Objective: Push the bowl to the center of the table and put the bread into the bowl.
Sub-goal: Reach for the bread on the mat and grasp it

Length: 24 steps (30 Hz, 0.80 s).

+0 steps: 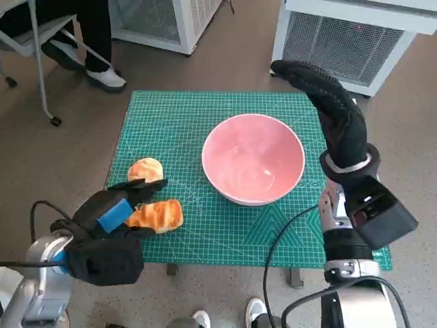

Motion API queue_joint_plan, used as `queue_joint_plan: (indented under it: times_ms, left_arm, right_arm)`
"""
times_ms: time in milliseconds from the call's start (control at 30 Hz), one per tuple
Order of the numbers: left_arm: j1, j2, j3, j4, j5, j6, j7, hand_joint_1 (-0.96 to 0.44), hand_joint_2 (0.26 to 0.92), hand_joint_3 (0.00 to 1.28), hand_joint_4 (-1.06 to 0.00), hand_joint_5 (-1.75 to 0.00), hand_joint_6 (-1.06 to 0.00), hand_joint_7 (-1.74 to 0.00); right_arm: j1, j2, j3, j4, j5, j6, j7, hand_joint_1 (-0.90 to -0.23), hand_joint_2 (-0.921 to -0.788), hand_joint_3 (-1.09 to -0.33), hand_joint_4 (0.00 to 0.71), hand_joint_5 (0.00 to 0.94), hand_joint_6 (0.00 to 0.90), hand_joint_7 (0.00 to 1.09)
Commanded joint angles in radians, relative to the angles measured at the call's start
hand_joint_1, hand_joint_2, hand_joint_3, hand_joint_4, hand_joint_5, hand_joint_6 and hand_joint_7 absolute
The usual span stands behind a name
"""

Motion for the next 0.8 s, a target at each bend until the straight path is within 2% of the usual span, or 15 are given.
queue_joint_plan:
  times_ms: [33, 433, 633, 800]
  left_arm:
    - [-0.011, 0.004, -0.032, 0.009, 0.027, 0.004, -0.013, -0.48, 0.921, 0.09, -0.35, -0.01, -0.38, -0.02]
    - [-0.019, -0.008, -0.093, 0.044, 0.061, 0.031, -0.030, -0.46, 0.921, 0.10, -0.40, -0.03, -0.42, -0.03]
    - [-0.020, -0.013, -0.109, 0.058, 0.072, 0.035, -0.025, -0.42, 0.921, 0.10, -0.46, -0.04, -0.48, -0.06]
    - [-0.013, -0.026, -0.109, 0.072, 0.078, 0.023, 0.006, -0.37, 0.921, 0.08, -0.55, -0.07, -0.55, -0.09]
  right_arm:
    - [0.027, 0.000, 0.001, 0.011, -0.006, 0.009, -0.009, -0.554, -0.921, -0.765, 0.274, 0.003, 0.272, 0.12]
    - [0.032, 0.004, 0.004, -0.001, -0.004, 0.014, -0.014, -0.565, -0.921, -0.764, 0.274, 0.002, 0.265, 0.13]
    - [0.033, 0.004, 0.005, -0.002, -0.006, 0.011, -0.016, -0.566, -0.921, -0.764, 0.274, 0.002, 0.262, 0.14]
    - [0.033, 0.004, 0.005, -0.001, -0.005, 0.009, -0.014, -0.566, -0.921, -0.764, 0.275, 0.002, 0.259, 0.15]
